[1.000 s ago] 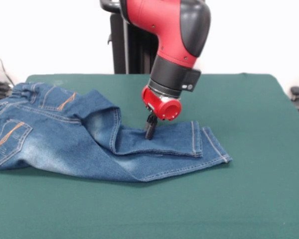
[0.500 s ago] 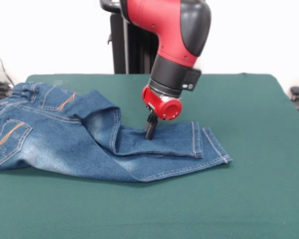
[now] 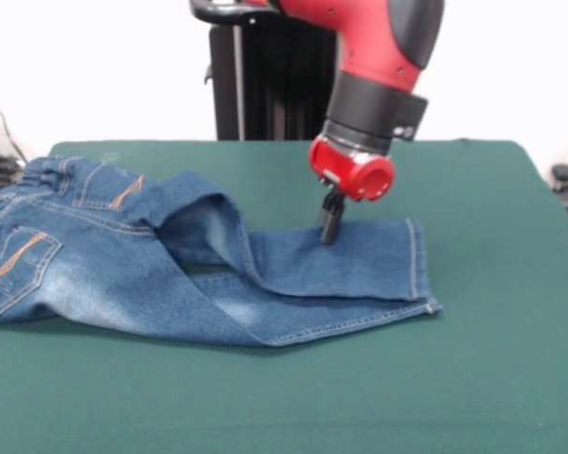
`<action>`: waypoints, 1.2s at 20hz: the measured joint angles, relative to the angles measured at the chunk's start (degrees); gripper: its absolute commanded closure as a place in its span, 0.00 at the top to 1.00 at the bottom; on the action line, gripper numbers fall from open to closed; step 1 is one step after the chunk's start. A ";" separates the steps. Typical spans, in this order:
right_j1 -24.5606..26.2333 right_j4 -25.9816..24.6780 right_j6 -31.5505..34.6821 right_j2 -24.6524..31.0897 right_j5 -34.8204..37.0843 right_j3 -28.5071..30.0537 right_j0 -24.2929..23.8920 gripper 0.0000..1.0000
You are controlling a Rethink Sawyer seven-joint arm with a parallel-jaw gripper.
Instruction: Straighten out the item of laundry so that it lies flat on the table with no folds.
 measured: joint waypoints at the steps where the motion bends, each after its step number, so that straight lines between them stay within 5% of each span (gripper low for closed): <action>1: -0.47 0.02 0.00 0.02 0.47 0.03 0.28 0.00; 14: -3.74 0.02 0.00 0.53 1.99 0.87 -0.47 0.00; 24: -9.05 -2.74 0.00 3.12 1.99 9.46 -4.59 0.00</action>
